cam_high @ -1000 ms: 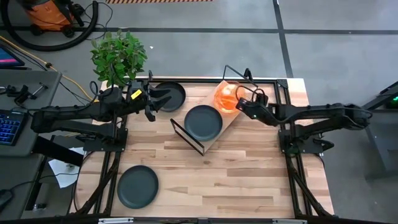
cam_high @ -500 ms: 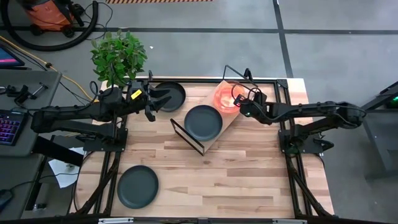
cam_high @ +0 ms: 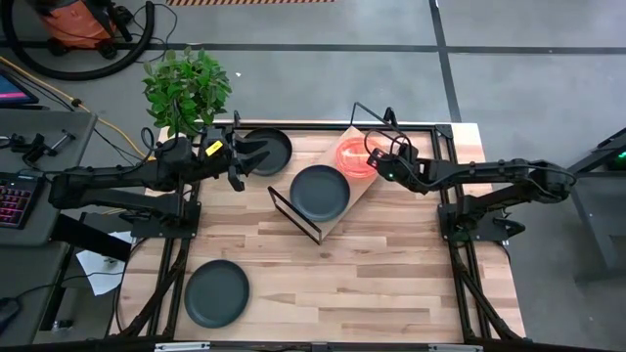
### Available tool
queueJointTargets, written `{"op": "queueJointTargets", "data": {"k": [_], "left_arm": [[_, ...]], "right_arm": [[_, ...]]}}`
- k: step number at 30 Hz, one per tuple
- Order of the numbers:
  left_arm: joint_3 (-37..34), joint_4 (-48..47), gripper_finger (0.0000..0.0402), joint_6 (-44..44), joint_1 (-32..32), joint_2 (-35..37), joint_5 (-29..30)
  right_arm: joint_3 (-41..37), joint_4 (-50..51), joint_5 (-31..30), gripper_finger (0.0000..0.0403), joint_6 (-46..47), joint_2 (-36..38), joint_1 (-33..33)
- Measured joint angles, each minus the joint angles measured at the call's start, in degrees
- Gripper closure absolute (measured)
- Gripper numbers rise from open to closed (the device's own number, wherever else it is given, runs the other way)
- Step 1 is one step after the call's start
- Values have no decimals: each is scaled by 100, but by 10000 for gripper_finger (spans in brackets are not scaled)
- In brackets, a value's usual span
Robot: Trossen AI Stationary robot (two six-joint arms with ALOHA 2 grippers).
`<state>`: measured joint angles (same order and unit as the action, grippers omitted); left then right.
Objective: Place and stack plates onto a shelf
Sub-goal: Stack the orange plate on top of the stacked orange plates on the shelf, then stack the top black plate on top of the black plate on the shelf
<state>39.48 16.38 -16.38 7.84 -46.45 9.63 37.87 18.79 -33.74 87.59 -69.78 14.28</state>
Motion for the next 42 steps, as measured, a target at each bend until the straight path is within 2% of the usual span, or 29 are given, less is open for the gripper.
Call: {"op": "queueJointTargets", "data": {"k": [6, 11, 16, 20, 23, 25, 27, 30, 37, 42], "left_arm": [[0, 7, 239, -2, 0, 2, 0], [0, 13, 239, -2, 0, 2, 0], [0, -18, 239, -3, 0, 0, 0], [0, -115, 239, 2, 0, 2, 0], [0, -199, 239, 43, 0, 1, -1], [0, -220, 239, 157, 0, 0, -4], [0, -219, 239, 247, 0, 1, -4], [0, -221, 239, 303, 0, 0, -4], [0, -221, 239, 303, 2, 0, -312], [0, -221, 239, 301, 2, -1, -417]], "right_arm": [[0, -125, 134, 217, 90, 7, -2], [-2, -463, 287, 185, -287, 32, -2], [-7, -950, 475, 181, -1159, 475, -7], [-7, -1780, 930, 180, -2639, 1126, -7], [-7, -2742, 1889, 180, -4285, 1603, -34], [-7, -3314, 2536, 180, -4967, 1849, -118], [-7, -3780, 2858, 180, -5243, 2036, -240], [-4, -4146, 3031, 180, -5776, 2194, -444], [-4, -4081, 3426, 180, -7135, 2024, -932], [-4, -4080, 3424, 180, -7408, 1906, -1029]]}}
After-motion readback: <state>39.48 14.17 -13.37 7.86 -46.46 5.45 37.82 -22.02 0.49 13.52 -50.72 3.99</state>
